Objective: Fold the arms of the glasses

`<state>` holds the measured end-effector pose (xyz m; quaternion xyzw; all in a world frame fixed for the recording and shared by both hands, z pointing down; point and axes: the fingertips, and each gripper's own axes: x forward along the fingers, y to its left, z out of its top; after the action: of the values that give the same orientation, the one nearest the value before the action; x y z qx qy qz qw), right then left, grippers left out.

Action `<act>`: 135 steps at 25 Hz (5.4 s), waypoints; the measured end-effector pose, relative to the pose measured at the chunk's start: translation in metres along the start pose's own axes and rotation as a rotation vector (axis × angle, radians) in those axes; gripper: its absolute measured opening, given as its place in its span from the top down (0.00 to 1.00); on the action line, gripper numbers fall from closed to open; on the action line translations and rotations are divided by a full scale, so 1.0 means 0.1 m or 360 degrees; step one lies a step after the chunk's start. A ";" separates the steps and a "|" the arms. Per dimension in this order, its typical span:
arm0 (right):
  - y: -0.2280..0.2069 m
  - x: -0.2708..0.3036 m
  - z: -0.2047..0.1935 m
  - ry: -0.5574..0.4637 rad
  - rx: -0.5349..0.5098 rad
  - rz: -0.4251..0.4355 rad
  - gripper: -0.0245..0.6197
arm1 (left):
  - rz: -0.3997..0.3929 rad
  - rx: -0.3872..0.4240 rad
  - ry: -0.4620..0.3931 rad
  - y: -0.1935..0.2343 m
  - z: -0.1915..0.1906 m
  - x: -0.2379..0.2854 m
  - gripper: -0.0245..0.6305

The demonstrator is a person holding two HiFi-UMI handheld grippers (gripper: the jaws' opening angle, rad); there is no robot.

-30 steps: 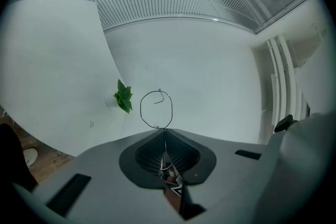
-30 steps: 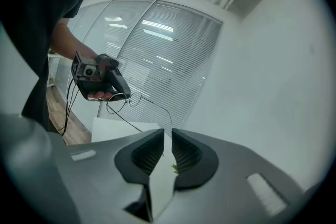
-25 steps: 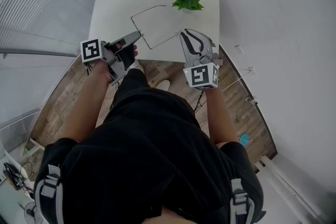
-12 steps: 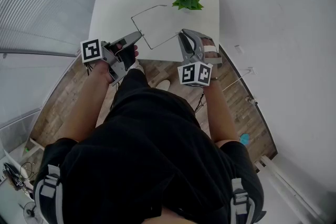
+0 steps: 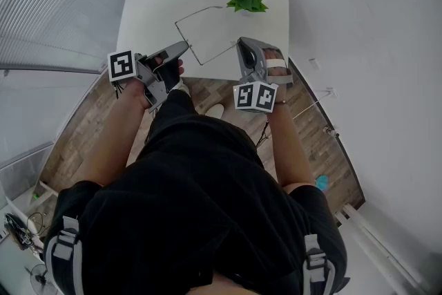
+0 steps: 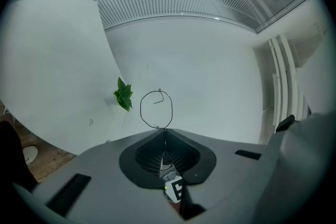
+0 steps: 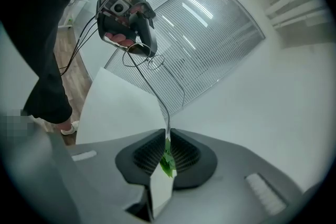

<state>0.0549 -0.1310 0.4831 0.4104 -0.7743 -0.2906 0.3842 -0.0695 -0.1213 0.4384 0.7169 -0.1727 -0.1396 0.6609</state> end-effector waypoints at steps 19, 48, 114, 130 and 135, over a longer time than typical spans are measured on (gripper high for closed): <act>0.04 0.05 -0.09 0.0011 -0.0149 0.0009 0.90 | -0.0001 -0.0014 0.0119 0.05 -0.27 0.20 0.94; 0.14 0.23 0.14 -0.0046 -0.0306 0.0066 0.90 | 0.0001 -0.0019 0.0261 0.13 -0.42 0.25 0.94; 0.49 0.36 0.61 -0.0258 -0.0558 0.0158 0.83 | -0.0090 -0.0027 0.0417 0.15 -0.59 0.27 0.94; 0.20 0.17 0.22 -0.0144 -0.0231 0.0017 0.83 | -0.0050 -0.0043 0.0339 0.21 -0.48 0.25 0.94; -0.02 0.18 0.05 -0.0092 -0.0182 -0.0085 0.81 | -0.0043 -0.0033 0.0335 0.24 -0.46 0.26 0.94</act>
<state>0.0445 -0.1470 0.4852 0.3996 -0.7559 -0.3563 0.3768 -0.0282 -0.0927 0.4670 0.7230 -0.0914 -0.0742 0.6808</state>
